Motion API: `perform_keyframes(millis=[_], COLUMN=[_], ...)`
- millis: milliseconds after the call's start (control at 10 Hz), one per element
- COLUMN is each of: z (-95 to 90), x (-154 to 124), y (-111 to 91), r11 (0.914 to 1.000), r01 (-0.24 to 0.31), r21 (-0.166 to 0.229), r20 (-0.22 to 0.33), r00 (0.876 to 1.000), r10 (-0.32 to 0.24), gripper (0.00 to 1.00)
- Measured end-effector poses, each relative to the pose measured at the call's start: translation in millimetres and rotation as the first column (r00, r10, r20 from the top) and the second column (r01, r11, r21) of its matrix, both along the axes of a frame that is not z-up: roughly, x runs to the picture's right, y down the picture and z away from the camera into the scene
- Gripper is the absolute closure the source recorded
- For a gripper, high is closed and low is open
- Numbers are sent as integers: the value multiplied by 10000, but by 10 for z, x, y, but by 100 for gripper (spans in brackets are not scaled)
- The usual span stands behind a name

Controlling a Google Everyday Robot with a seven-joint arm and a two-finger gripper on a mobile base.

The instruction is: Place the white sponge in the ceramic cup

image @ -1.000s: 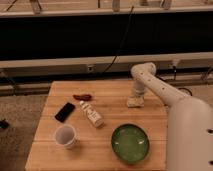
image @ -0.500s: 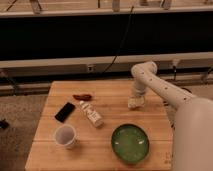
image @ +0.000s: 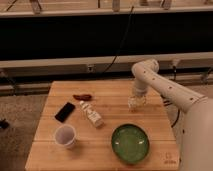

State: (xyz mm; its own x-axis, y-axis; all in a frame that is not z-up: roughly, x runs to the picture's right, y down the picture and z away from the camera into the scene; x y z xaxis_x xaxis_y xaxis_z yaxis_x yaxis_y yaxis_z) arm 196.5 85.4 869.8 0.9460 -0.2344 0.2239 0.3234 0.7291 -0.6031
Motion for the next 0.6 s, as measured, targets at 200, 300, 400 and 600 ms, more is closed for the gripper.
perform_keyframes(millis=[200,300,400,600], z=[-94,-165,-206,-251], x=[-16,-48,-96,-110], y=[20,-46,-84,-69], r11=[9998,9995,9991,9987], r01=[181,247,331,466], r21=[87,192,249,206], r20=[98,171,251,254], r00=[9998,9995,9991,9986], r10=[-182,-251,-337,-471], gripper=[98,98,98,98])
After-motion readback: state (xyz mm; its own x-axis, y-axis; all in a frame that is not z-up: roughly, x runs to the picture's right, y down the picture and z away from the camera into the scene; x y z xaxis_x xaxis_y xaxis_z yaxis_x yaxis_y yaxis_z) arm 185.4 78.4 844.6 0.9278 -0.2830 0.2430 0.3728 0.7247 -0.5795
